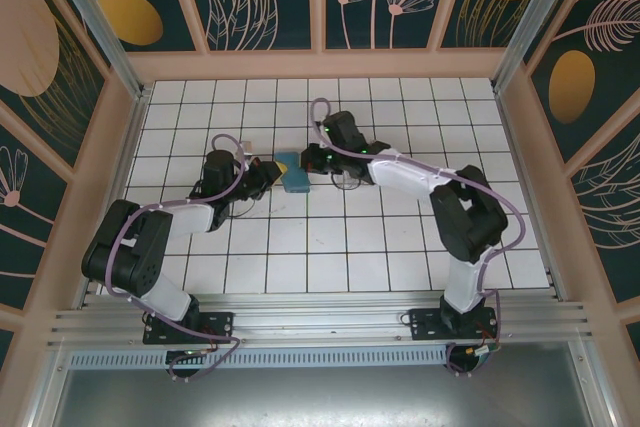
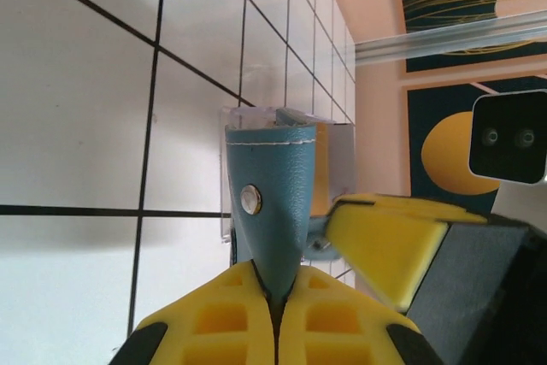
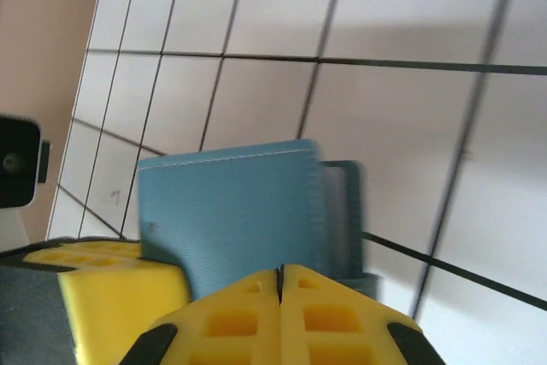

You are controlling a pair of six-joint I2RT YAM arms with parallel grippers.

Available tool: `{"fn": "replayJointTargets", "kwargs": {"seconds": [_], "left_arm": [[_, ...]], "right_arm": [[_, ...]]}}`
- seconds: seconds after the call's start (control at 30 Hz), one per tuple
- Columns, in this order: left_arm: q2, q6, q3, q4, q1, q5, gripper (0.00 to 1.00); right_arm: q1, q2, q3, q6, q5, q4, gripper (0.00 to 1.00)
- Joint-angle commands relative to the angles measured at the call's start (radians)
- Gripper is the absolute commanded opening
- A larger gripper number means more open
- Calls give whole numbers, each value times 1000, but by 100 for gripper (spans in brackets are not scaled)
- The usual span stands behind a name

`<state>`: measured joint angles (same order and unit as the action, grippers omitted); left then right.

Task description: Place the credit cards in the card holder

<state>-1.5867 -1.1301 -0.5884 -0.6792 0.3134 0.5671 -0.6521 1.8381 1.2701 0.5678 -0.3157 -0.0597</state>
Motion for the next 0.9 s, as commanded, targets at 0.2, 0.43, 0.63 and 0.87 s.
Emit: {"fn": "replayJointTargets", "kwargs": {"seconds": [0.2,0.43,0.63,0.87], "left_arm": [[8,1,6,-73,-1,37,0],[55,36,-42,-50,-2,79,0],[50,61,-89,-20,-2,88,0],[30,15,-90,-90,-5,104,0]], "right_arm": [[52,-61,-41,31,-37,44,0],[90,-79,-88,38,-23,44,5],[100,-139,-137,55,-51,73,36],[134,-170,-259,220,-215,306,45]]}}
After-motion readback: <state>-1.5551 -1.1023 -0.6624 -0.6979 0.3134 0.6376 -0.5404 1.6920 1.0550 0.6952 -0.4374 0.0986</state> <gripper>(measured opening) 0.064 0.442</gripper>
